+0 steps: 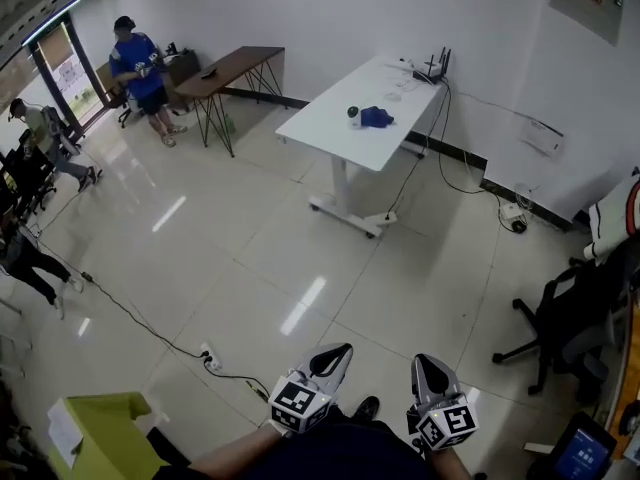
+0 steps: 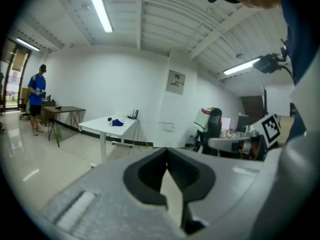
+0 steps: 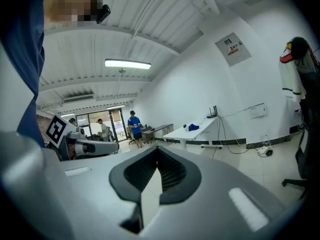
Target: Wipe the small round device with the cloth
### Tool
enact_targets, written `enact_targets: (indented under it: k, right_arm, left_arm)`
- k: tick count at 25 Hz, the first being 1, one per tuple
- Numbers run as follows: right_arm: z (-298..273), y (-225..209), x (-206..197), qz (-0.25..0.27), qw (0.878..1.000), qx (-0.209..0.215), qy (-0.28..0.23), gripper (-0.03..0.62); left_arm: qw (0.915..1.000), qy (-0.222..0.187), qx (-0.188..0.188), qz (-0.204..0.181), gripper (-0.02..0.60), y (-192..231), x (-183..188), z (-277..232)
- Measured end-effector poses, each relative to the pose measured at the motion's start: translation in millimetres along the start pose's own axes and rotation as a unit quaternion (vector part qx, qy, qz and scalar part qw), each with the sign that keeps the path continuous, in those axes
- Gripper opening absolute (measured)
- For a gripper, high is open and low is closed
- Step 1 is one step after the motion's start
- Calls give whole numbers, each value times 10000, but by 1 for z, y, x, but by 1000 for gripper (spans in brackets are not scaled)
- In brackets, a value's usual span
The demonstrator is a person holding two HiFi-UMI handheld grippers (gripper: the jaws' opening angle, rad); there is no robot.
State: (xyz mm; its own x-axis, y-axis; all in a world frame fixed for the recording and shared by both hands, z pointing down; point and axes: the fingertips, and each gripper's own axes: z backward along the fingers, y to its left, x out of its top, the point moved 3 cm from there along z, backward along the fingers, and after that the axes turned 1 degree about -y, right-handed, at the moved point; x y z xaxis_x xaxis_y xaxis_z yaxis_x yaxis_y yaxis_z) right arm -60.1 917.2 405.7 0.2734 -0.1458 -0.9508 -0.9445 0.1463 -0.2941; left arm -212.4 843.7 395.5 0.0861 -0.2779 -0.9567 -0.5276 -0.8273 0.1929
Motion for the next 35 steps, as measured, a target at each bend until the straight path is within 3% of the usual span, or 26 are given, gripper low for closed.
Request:
enact_targets:
  k: [5, 10, 14, 19, 26, 30, 35]
  right_arm:
    - [-33, -27, 4, -48, 9999, 16, 96, 6]
    - [-62, -35, 16, -23, 9998, -114, 190, 6]
    - [-89, -55, 29, 53, 9962, -865, 52, 6]
    - [-124, -60, 45, -82, 9847, -1732, -170, 6]
    - [-152, -70, 49, -150, 9670, -2538, -167, 6]
    - [-172, -99, 57, -128, 9617, -2729, -209, 6]
    - [-227, -154, 68, -244, 9707, -2350, -441, 6]
  left_arm:
    - [9995, 195, 224, 123, 2, 26, 0, -26]
    - [9994, 273, 49, 200, 3, 52, 6, -54]
    - [9968, 305, -737, -23, 3, 83, 17, -108]
    - [9823, 373, -1834, -107, 3, 107, 54, -156]
    - [9624, 723, -2609, -213, 18, 138, 56, -222]
    - [9603, 653, -2710, -151, 18, 147, 77, -264]
    - [9705, 497, -2340, -297, 25, 178, 90, -314]
